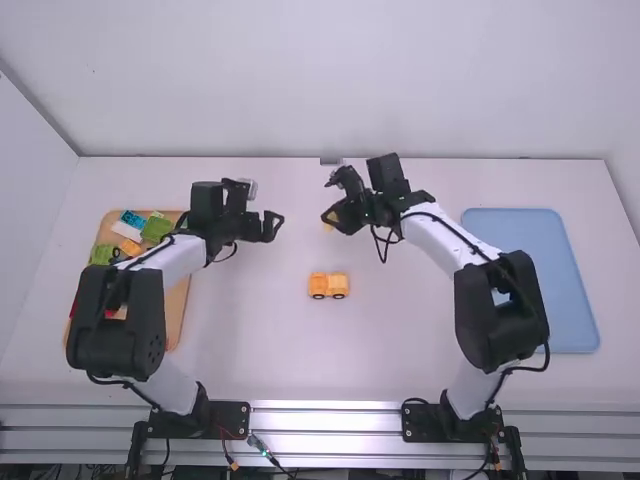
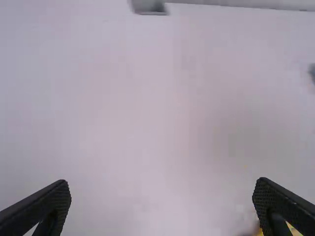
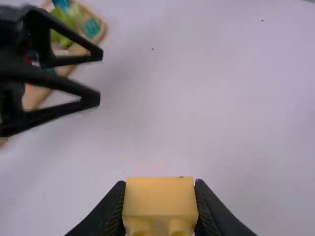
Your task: Assemble lego blocks to make yellow taxi
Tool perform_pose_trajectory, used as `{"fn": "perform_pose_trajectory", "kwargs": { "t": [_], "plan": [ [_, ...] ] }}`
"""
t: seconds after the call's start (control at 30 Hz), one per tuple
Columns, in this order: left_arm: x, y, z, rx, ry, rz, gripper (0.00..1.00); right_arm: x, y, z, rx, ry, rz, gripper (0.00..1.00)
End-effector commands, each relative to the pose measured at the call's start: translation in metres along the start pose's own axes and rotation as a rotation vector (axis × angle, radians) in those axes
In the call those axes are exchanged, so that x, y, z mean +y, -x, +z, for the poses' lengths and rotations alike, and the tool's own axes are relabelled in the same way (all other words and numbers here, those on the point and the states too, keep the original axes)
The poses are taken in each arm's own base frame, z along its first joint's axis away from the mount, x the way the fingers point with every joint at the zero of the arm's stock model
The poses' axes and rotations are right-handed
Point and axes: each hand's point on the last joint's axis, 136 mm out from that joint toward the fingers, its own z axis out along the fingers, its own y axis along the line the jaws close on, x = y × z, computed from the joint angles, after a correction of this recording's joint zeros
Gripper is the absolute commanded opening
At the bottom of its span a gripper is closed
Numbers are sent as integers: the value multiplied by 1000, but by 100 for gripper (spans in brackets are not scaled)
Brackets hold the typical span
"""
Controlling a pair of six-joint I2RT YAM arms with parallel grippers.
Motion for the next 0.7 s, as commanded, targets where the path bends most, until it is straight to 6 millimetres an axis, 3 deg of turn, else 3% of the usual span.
{"fn": "perform_pose_trajectory", "kwargs": {
  "t": [0.0, 0.13, 0.27, 0.47, 0.67],
  "plan": [
    [33, 20, -21, -56, 256, -14, 99, -4, 13, -6, 8, -102, -129, 18],
    [56, 24, -56, -66, 444, -39, 99, 6, 12, -1, 22, -94, -156, 16],
    [62, 31, -92, -92, 536, -44, 99, 19, 13, 3, 33, -82, -202, 14],
    [64, 35, -128, -178, 632, -39, 99, 43, 11, 8, 99, -87, -307, 12],
    [64, 26, -149, -279, 642, -50, 99, 61, 12, 16, 145, -86, -381, 8]
  ]
}}
